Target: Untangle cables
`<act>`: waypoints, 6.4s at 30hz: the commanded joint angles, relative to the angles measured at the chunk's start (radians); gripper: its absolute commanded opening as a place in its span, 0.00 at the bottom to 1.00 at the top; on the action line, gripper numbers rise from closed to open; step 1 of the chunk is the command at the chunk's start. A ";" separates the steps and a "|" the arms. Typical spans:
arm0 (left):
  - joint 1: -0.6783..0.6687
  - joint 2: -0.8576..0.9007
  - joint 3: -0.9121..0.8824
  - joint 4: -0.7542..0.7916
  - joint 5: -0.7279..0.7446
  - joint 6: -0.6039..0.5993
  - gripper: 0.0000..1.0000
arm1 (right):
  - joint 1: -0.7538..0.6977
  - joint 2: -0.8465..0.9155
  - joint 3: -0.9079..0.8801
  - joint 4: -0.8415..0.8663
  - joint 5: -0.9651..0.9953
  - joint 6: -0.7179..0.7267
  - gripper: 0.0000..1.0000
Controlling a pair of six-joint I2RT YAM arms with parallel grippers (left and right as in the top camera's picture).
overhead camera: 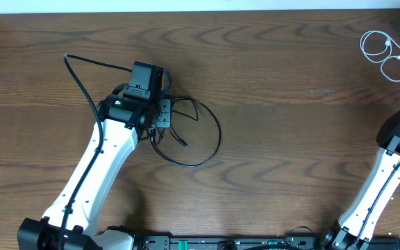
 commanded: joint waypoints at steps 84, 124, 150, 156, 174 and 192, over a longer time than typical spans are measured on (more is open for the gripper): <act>0.311 -0.196 0.009 -0.015 0.341 -0.106 0.08 | 0.418 -0.530 -0.703 -0.330 0.037 -0.116 0.01; 0.145 -0.066 0.009 0.043 0.225 0.059 0.08 | -0.050 -0.892 -0.275 -0.153 -0.198 0.045 0.01; 0.144 -0.035 0.009 0.054 0.244 0.060 0.08 | -0.265 -0.835 -0.637 -0.210 0.048 0.186 0.01; 0.144 -0.035 0.009 0.054 0.282 0.060 0.08 | -0.237 -0.830 -0.886 -0.109 0.016 0.185 0.01; 0.120 -0.035 0.009 0.061 0.368 0.121 0.07 | -0.203 -0.833 -1.019 0.014 -0.451 0.070 0.99; 0.014 -0.035 0.009 0.140 0.364 0.150 0.07 | -0.168 -0.829 -0.945 -0.288 -0.008 0.307 0.99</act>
